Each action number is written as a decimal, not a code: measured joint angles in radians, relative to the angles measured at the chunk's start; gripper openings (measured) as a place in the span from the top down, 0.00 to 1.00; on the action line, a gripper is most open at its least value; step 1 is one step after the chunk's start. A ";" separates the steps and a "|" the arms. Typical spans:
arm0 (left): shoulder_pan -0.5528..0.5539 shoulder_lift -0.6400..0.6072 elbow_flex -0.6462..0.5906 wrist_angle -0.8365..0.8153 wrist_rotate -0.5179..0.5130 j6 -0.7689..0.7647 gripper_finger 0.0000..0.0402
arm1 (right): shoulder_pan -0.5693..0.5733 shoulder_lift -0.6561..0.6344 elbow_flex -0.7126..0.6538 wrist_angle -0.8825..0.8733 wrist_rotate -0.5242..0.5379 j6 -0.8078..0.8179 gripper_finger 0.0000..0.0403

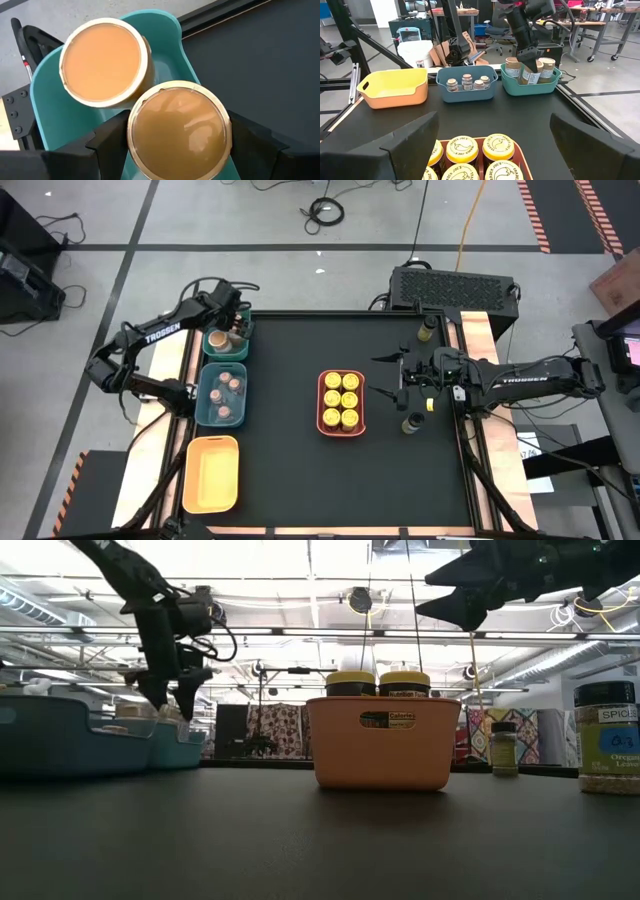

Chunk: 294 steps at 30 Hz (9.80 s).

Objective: Sort spices by type
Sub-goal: Put the golden seasoning bottle in the green bin, then put the green seasoning bottle in the yellow bin

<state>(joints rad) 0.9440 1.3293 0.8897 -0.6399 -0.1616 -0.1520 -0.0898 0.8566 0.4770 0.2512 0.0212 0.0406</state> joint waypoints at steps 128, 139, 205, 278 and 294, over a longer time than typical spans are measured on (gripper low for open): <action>-0.997 0.658 0.358 1.327 0.353 0.237 0.08 | 0.565 -0.120 0.027 -0.009 -0.144 0.684 0.07; -0.992 1.025 0.864 1.063 0.359 0.209 0.08 | 0.581 -0.178 0.027 0.009 -0.091 0.425 0.07; -0.983 1.357 1.346 0.788 0.281 0.187 0.27 | 0.581 -0.178 0.027 -0.092 0.000 0.437 0.07; -1.169 -0.357 0.303 -0.203 -0.017 -0.279 0.47 | 0.580 -0.281 0.027 -0.248 0.216 0.286 0.07; -1.574 -0.686 -0.165 0.045 -0.099 -0.501 0.47 | 0.473 -0.270 0.027 -0.142 0.400 0.257 0.07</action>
<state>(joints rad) -0.6297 0.6430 0.7247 -0.5952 -0.2603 -0.6527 0.3837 0.5861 0.5037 0.1093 0.4210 0.2976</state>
